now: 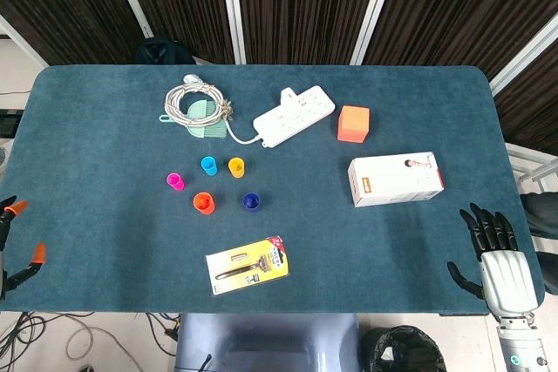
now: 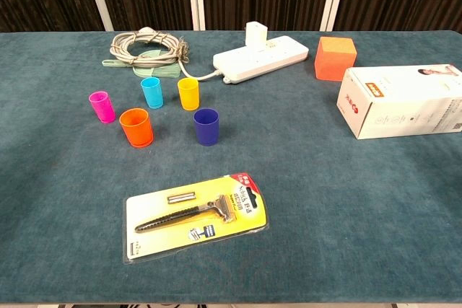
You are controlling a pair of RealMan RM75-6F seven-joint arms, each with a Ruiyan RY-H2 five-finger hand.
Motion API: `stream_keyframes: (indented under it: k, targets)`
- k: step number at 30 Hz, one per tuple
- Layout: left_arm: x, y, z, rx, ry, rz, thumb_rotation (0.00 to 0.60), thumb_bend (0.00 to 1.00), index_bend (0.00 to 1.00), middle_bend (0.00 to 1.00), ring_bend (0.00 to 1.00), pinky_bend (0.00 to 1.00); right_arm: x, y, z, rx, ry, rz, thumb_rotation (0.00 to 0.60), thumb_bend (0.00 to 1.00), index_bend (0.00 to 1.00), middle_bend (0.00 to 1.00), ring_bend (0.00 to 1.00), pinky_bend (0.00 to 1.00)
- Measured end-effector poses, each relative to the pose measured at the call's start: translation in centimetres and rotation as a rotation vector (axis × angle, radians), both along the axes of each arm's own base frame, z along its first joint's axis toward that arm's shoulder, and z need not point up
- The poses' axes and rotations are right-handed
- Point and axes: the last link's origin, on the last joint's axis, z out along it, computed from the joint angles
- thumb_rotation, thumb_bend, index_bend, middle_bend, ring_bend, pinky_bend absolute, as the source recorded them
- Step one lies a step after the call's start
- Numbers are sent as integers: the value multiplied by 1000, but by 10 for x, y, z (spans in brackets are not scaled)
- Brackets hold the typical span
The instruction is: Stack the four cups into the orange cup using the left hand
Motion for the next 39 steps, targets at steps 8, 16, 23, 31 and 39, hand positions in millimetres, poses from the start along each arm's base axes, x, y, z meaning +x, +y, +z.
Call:
stream_keyframes:
  k: [8, 16, 23, 31, 39]
  targets:
    - [-2, 0, 0, -8, 4, 11, 600, 357, 178, 106, 0, 0, 0, -1, 0, 1, 1, -1, 600, 343, 88, 44, 86, 36]
    - [-1, 0, 1, 1, -1, 9, 600, 340, 168, 106, 0, 0, -1, 0, 2, -8, -1, -3, 600, 343, 89, 44, 86, 36]
    - [-1, 1, -2, -10, 7, 15, 600, 317, 159, 105, 0, 0, -1, -1, 4, -15, -2, -6, 600, 343, 89, 44, 86, 36]
    - [-2, 0, -1, -5, 8, 18, 600, 244, 144, 104, 0, 0, -1, -1, 4, -14, -5, -6, 600, 344, 88, 44, 86, 36]
    - [1, 5, -2, -33, 38, -24, 600, 222, 98, 92, 0, 0, -3, 0, 2, -6, -10, -22, 600, 344, 89, 44, 86, 36]
